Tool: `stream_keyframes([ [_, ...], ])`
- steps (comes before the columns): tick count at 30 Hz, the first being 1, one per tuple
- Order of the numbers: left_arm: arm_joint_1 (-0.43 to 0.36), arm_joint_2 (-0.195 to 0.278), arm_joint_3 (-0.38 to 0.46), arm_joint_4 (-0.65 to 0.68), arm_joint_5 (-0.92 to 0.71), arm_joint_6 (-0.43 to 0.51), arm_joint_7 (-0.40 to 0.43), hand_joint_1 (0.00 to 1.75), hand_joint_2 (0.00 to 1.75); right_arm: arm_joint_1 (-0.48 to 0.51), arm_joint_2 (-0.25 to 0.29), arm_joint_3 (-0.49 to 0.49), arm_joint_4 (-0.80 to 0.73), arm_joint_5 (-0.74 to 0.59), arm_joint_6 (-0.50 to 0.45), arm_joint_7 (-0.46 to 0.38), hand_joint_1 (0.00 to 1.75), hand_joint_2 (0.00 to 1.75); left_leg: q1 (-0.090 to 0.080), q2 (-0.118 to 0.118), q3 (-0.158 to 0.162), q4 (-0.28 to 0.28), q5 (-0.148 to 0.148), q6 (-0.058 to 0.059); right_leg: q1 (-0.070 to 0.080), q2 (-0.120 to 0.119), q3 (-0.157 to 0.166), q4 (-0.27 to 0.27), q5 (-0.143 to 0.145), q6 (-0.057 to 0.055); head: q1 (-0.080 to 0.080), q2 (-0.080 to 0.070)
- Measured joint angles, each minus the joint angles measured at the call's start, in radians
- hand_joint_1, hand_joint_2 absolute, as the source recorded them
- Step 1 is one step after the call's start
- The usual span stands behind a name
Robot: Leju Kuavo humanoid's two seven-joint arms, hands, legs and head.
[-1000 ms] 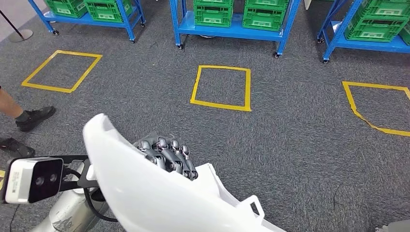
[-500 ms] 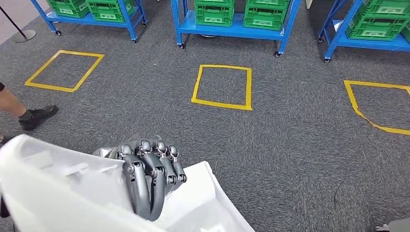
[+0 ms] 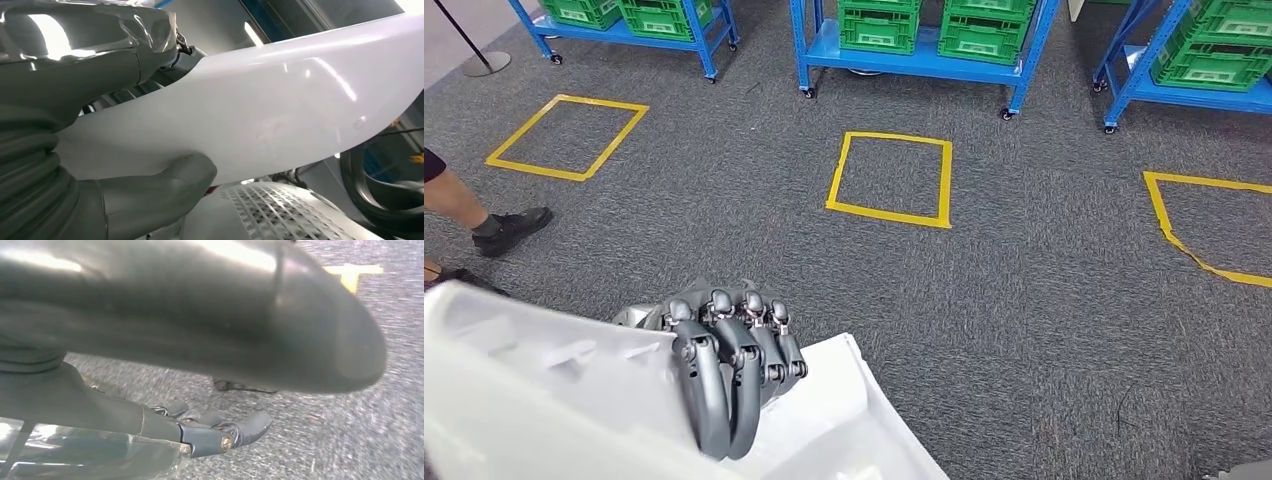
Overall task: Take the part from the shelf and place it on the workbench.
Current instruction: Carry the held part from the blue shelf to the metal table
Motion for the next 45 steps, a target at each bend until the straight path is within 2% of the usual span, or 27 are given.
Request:
stream_keyframes([
  [2, 0.002, 0.0, 0.003, 0.0, 0.0, -0.003, -0.001, 1.75, 1.75, -0.001, 0.002, 0.0, 0.001, 0.002, -0.003, 0.001, 0.0, 0.0, 0.004, 0.0, -0.009, 0.009, -0.004, -0.004, -0.002, 0.0, -0.008, 0.001, 0.007, -0.015, -0.002, 0.0],
  [3, 0.002, 0.0, 0.004, 0.0, -0.001, -0.004, -0.002, 1.75, 1.75, -0.002, 0.003, 0.0, 0.001, 0.002, -0.004, 0.001, 0.0, 0.0, 0.007, 0.001, -0.015, 0.024, -0.02, -0.009, -0.004, -0.001, -0.011, 0.0, 0.012, -0.023, -0.003, 0.0],
  [5, 0.003, 0.0, 0.009, 0.0, -0.002, -0.007, -0.003, 1.75, 1.75, -0.003, 0.003, 0.0, 0.001, 0.004, -0.007, 0.002, 0.0, 0.0, 0.013, 0.002, -0.044, 0.108, -0.091, -0.021, -0.004, -0.002, -0.022, 0.0, 0.021, -0.036, -0.004, 0.0],
  [7, 0.006, 0.001, 0.015, 0.0, -0.003, -0.008, -0.004, 1.75, 1.75, -0.003, 0.003, 0.0, 0.001, 0.007, -0.008, 0.002, 0.0, 0.0, 0.019, 0.003, -0.085, 0.238, -0.17, -0.028, -0.001, -0.004, -0.039, 0.0, 0.033, -0.043, -0.005, 0.0],
  [8, 0.008, 0.001, 0.017, 0.0, -0.004, -0.009, -0.004, 1.75, 1.75, -0.003, 0.004, 0.0, 0.001, 0.008, -0.008, 0.003, 0.0, 0.0, 0.02, 0.003, -0.091, 0.276, -0.19, -0.029, 0.001, -0.005, -0.048, 0.0, 0.041, -0.044, -0.005, 0.0],
  [9, 0.01, 0.001, 0.018, 0.0, -0.004, -0.009, -0.004, 1.75, 1.75, -0.003, 0.004, 0.0, 0.001, 0.009, -0.008, 0.003, 0.0, 0.0, 0.021, 0.003, -0.077, 0.277, -0.192, -0.027, 0.003, -0.005, -0.058, 0.0, 0.049, -0.044, -0.005, 0.0],
  [10, 0.011, 0.001, 0.018, 0.0, -0.005, -0.009, -0.004, 1.75, 1.75, -0.003, 0.004, 0.0, 0.001, 0.01, -0.008, 0.003, 0.0, 0.0, 0.021, 0.003, -0.042, 0.237, -0.178, -0.023, 0.006, -0.005, -0.067, 0.0, 0.057, -0.044, -0.005, 0.0],
  [12, 0.011, 0.0, 0.021, 0.0, -0.005, -0.009, -0.004, 1.75, 1.75, -0.003, 0.005, 0.0, 0.001, 0.011, -0.008, 0.003, 0.0, 0.0, 0.016, 0.005, 0.061, 0.087, -0.138, -0.007, 0.01, -0.005, -0.079, -0.001, 0.072, -0.042, -0.004, 0.0],
  [14, 0.009, -0.002, 0.024, -0.002, -0.006, -0.008, -0.004, 1.75, 1.75, -0.002, 0.006, 0.0, 0.001, 0.012, -0.008, 0.003, 0.0, 0.0, 0.006, 0.011, 0.116, -0.01, -0.118, 0.008, 0.009, -0.006, -0.083, -0.008, 0.087, -0.033, -0.003, 0.0],
  [17, 0.008, -0.003, 0.028, -0.003, -0.01, -0.005, -0.004, 1.75, 1.75, -0.003, 0.01, -0.001, 0.001, 0.015, -0.008, 0.005, 0.0, 0.0, -0.003, 0.012, 0.109, -0.036, -0.088, 0.024, 0.002, -0.008, -0.083, -0.03, 0.117, -0.012, -0.006, 0.0],
  [18, 0.008, -0.003, 0.029, -0.003, -0.012, -0.004, -0.004, 1.75, 1.75, -0.002, 0.011, -0.001, 0.001, 0.017, -0.008, 0.005, 0.0, 0.0, -0.002, 0.011, 0.107, -0.049, -0.07, 0.029, 0.003, -0.008, -0.089, -0.028, 0.116, -0.011, -0.005, 0.0],
  [20, 0.01, -0.004, 0.03, -0.002, -0.012, -0.002, -0.005, 1.75, 1.75, 0.0, 0.013, -0.001, 0.002, 0.02, -0.004, 0.005, 0.0, 0.0, 0.002, 0.01, 0.1, -0.073, -0.033, 0.034, 0.005, -0.005, -0.123, 0.04, 0.067, -0.02, -0.003, 0.0],
  [22, 0.015, -0.004, 0.03, 0.0, -0.012, -0.001, -0.007, 1.75, 1.75, 0.002, 0.01, -0.002, 0.001, 0.021, 0.0, 0.005, 0.0, 0.0, -0.001, 0.011, 0.081, -0.074, -0.012, 0.033, 0.006, -0.004, -0.167, 0.176, -0.011, -0.028, 0.0, 0.0],
  [23, 0.018, -0.004, 0.03, 0.001, -0.012, -0.001, -0.007, 1.75, 1.75, 0.003, 0.009, -0.002, 0.001, 0.021, 0.001, 0.005, 0.0, 0.0, -0.001, 0.011, 0.072, -0.072, -0.006, 0.032, 0.006, -0.004, -0.176, 0.226, -0.035, -0.026, 0.0, 0.0],
  [24, 0.021, -0.004, 0.03, 0.002, -0.013, -0.001, -0.007, 1.75, 1.75, 0.003, 0.008, -0.002, 0.001, 0.021, 0.001, 0.005, 0.0, 0.0, -0.002, 0.011, 0.063, -0.07, 0.0, 0.03, 0.005, -0.004, -0.165, 0.241, -0.047, -0.02, 0.0, 0.0],
  [25, 0.023, -0.004, 0.03, 0.003, -0.013, -0.001, -0.007, 1.75, 1.75, 0.003, 0.008, -0.002, 0.001, 0.021, 0.002, 0.005, 0.0, 0.0, -0.002, 0.011, 0.055, -0.067, 0.003, 0.028, 0.004, -0.004, -0.131, 0.21, -0.043, -0.012, 0.0, 0.0],
  [27, 0.024, -0.004, 0.03, 0.004, -0.012, -0.001, -0.008, 1.75, 1.75, 0.002, 0.006, -0.002, 0.001, 0.021, 0.002, 0.005, 0.0, 0.0, -0.001, 0.01, 0.041, -0.052, 0.004, 0.023, 0.002, -0.004, -0.026, 0.069, -0.023, -0.001, 0.0, 0.0],
  [29, 0.023, -0.005, 0.031, 0.004, -0.013, -0.001, -0.008, 1.75, 1.75, 0.001, 0.005, -0.002, 0.001, 0.021, 0.003, 0.005, 0.0, 0.0, -0.004, 0.01, 0.027, -0.03, 0.0, 0.014, 0.004, -0.002, 0.032, -0.021, -0.012, -0.009, 0.0, 0.0],
  [32, 0.024, -0.005, 0.033, 0.006, -0.013, -0.001, -0.01, 1.75, 1.75, 0.001, 0.006, -0.003, 0.001, 0.022, 0.003, 0.004, 0.0, 0.0, -0.004, 0.009, 0.016, -0.016, -0.003, 0.004, 0.007, -0.001, 0.031, -0.023, -0.009, -0.026, 0.0, 0.0],
  [34, 0.023, -0.005, 0.034, 0.006, -0.013, -0.001, -0.01, 1.75, 1.75, 0.001, 0.007, -0.003, 0.001, 0.022, 0.003, 0.004, 0.0, 0.0, 0.001, 0.008, 0.0, 0.017, -0.027, -0.007, 0.001, -0.002, 0.029, -0.024, -0.005, -0.034, -0.002, 0.0],
  [35, 0.023, -0.005, 0.035, 0.006, -0.013, 0.0, -0.01, 1.75, 1.75, 0.001, 0.008, -0.004, 0.001, 0.022, 0.003, 0.004, 0.0, 0.0, 0.005, 0.007, -0.019, 0.06, -0.054, -0.014, -0.001, -0.002, 0.029, -0.024, -0.004, -0.037, -0.003, 0.0],
  [37, 0.025, -0.004, 0.036, 0.006, -0.012, 0.0, -0.01, 1.75, 1.75, 0.001, 0.008, -0.004, 0.001, 0.022, 0.003, 0.004, 0.0, 0.0, 0.013, 0.007, -0.078, 0.194, -0.121, -0.028, -0.001, -0.002, 0.024, -0.024, -0.002, -0.041, -0.004, 0.0],
  [38, 0.026, -0.004, 0.036, 0.007, -0.012, 0.0, -0.01, 1.75, 1.75, 0.002, 0.009, -0.004, 0.001, 0.022, 0.003, 0.004, 0.0, 0.0, 0.017, 0.007, -0.103, 0.25, -0.141, -0.031, 0.0, -0.002, 0.022, -0.024, 0.0, -0.042, -0.004, 0.0],
  [39, 0.028, -0.003, 0.036, 0.007, -0.013, 0.0, -0.01, 1.75, 1.75, 0.002, 0.009, -0.004, 0.001, 0.022, 0.003, 0.004, 0.0, 0.0, 0.019, 0.007, -0.113, 0.275, -0.143, -0.032, 0.0, -0.003, 0.021, -0.024, 0.0, -0.043, -0.004, 0.0],
  [40, 0.029, -0.002, 0.036, 0.007, -0.013, 0.0, -0.01, 1.75, 1.75, 0.002, 0.009, -0.004, 0.0, 0.022, 0.003, 0.004, 0.0, 0.0, 0.02, 0.007, -0.102, 0.258, -0.125, -0.031, 0.001, -0.002, 0.021, -0.024, 0.001, -0.043, -0.004, 0.0],
  [43, 0.028, -0.002, 0.039, 0.007, -0.013, 0.0, -0.01, 1.75, 1.75, 0.002, 0.011, -0.004, 0.001, 0.022, 0.003, 0.004, 0.0, 0.0, 0.017, 0.007, 0.003, 0.057, -0.038, -0.015, 0.003, -0.001, 0.023, -0.025, 0.004, -0.04, -0.004, 0.0],
  [45, 0.026, -0.002, 0.041, 0.007, -0.013, 0.0, -0.01, 1.75, 1.75, 0.002, 0.012, -0.004, 0.001, 0.022, 0.003, 0.004, 0.0, 0.0, 0.01, 0.006, 0.036, -0.013, -0.024, -0.005, 0.003, -0.002, 0.02, -0.026, 0.009, -0.032, -0.004, 0.0],
])
